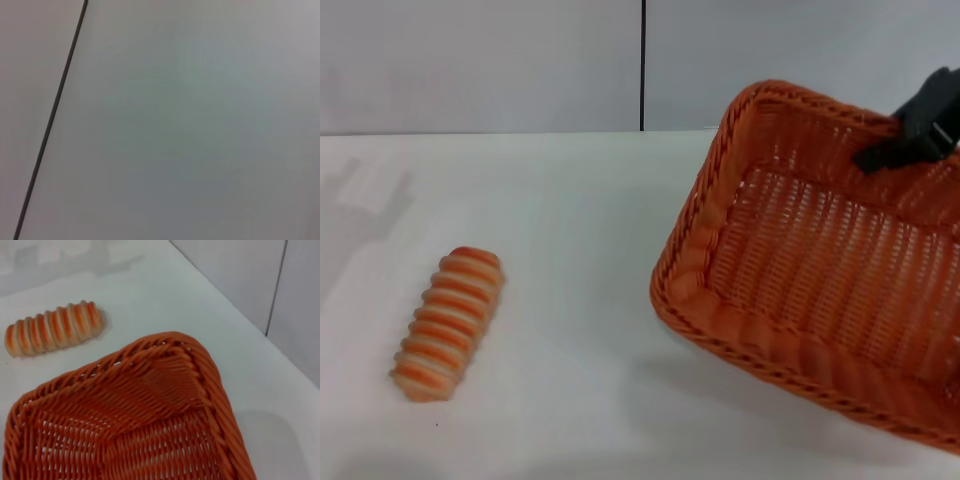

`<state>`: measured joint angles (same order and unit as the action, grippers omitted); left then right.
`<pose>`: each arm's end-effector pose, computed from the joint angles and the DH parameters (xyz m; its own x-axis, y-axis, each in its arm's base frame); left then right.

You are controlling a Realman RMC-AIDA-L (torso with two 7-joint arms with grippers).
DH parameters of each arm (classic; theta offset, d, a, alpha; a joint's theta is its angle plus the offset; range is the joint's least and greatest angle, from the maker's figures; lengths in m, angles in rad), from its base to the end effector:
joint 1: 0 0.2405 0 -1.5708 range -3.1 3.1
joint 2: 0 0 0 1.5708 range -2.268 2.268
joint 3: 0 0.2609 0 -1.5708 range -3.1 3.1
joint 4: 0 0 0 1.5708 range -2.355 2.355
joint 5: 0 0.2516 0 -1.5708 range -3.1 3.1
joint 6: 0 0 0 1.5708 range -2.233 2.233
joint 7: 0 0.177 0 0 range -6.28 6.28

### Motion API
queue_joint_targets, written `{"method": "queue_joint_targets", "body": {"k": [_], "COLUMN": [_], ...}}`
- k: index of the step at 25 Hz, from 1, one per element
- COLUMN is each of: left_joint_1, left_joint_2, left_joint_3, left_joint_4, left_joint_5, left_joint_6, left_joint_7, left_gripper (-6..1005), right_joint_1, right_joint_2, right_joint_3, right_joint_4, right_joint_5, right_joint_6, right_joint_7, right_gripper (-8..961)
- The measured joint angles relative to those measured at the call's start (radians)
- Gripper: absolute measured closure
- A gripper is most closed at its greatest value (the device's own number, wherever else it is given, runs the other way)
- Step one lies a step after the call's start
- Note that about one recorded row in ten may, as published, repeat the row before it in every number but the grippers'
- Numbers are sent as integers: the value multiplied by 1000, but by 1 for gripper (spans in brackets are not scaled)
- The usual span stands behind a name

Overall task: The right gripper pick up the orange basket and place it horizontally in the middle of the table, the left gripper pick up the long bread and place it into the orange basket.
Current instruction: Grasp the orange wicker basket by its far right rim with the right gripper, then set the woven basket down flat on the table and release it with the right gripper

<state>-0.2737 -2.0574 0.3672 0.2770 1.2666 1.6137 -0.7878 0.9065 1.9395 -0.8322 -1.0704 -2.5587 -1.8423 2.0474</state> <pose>-0.3776 0.3135 0.0591 0.4872 -0.2031 0.8493 0.7710 -0.3566 -0.5276 0.1651 0.4462 0.0710 0.8831 -0.4437 0.1527 -0.4077 -0.8866 -0.2186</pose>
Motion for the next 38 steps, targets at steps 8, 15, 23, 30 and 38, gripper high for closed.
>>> {"method": "queue_joint_targets", "body": {"k": [8, 15, 23, 30, 38], "left_joint_1": [21, 41, 79, 119, 136], "left_joint_2": [-1, -1, -1, -1, 1], "left_joint_3": [61, 82, 105, 97, 96], "left_joint_4": [6, 8, 31, 33, 33], "left_joint_5": [2, 3, 3, -1, -4], "left_joint_6": [45, 102, 150, 155, 158], "left_joint_7": [22, 25, 26, 27, 27], "left_gripper": [194, 194, 194, 195, 195], "right_joint_1": [3, 58, 132, 168, 179], "right_joint_2": [-23, -36, -46, -52, -40], "right_joint_3": [14, 13, 1, -34, -129], "right_joint_4": [100, 249, 386, 466, 494], "right_joint_5": [118, 188, 187, 185, 180], "right_joint_6": [93, 139, 185, 189, 191], "right_joint_7": [-93, -160, -195, -206, -212], "right_gripper": [820, 820, 819, 819, 820]}}
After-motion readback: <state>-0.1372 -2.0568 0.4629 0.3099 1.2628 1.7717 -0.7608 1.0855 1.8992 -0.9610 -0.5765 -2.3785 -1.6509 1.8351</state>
